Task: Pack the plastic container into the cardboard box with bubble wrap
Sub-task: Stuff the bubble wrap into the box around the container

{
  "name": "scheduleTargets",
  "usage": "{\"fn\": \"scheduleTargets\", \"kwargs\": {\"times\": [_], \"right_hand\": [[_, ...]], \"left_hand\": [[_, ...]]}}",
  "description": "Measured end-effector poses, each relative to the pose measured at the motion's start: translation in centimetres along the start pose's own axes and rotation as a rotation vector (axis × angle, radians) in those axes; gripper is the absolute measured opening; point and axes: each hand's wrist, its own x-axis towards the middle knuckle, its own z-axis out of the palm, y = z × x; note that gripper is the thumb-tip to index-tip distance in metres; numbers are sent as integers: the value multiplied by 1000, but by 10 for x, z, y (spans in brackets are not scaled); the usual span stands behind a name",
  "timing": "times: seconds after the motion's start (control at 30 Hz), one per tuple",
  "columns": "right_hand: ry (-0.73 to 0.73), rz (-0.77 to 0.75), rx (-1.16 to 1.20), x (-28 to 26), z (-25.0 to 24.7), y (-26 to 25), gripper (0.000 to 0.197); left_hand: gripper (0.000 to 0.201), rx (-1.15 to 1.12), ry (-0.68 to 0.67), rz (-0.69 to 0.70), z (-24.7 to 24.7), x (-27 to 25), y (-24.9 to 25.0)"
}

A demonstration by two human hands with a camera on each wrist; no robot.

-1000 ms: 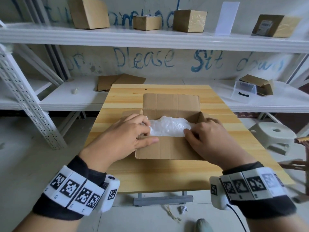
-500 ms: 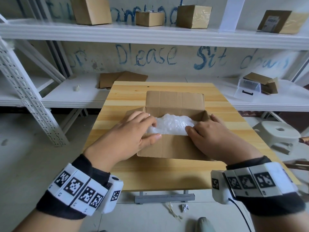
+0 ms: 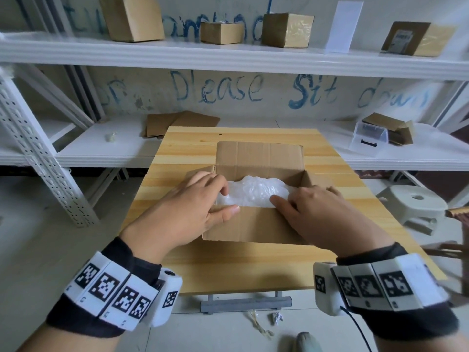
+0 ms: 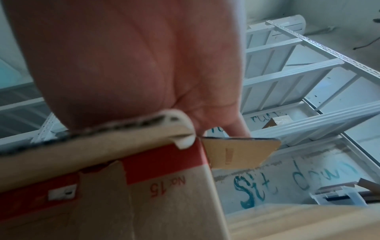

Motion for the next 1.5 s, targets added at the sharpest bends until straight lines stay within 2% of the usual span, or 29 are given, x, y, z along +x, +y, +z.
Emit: {"fn": "scheduleTargets", "kwargs": {"times": [0.17,0.27,0.37,0.43,0.53,0.63,0.73,0.9,1.03,1.13,1.3,1.43,1.47,1.5], "right_hand": [[132,-19,256,3,3,1,48],[187,-38,139,4,2,-1,39],[125,43,-94,4,-3,-2,50],[101,85,-111,3,-4,0,54],[38,121,3,4,3,3,57],[-109,150,189,7,6,2,63],[-185,157,193,10,3,2,69],[-173,168,156,10,4,0,67],[-110,157,69,11,7,-1,62],[-154,173,4,15,7,-4,60],[-258,231,75,20,-3,-8,44],[-280,220,73,22,-7,-7,52],[-258,213,76,23,-7,-5,55],[-237,203,82,24,-7,-4,57]], "left_hand": [[40,-82,-40,0,-2,0,0],[57,-169,-94,40,-2,0,-6],[61,-148,-85,49,0,0,-7],[56,-112,-68,54,-1,0,-5],[48,-97,-51,86,1,1,-6],[44,-100,-54,92,4,4,-9],[44,-91,-54,62,5,6,-9],[55,-61,-104,4,3,9,-1],[64,7,-50,59,3,10,3],[65,-5,19,123,6,17,2],[69,-99,82,156,18,28,-12],[93,83,-29,186,14,30,-11],[93,99,-58,171,11,28,-9],[85,69,-77,132,8,25,-7]]}}
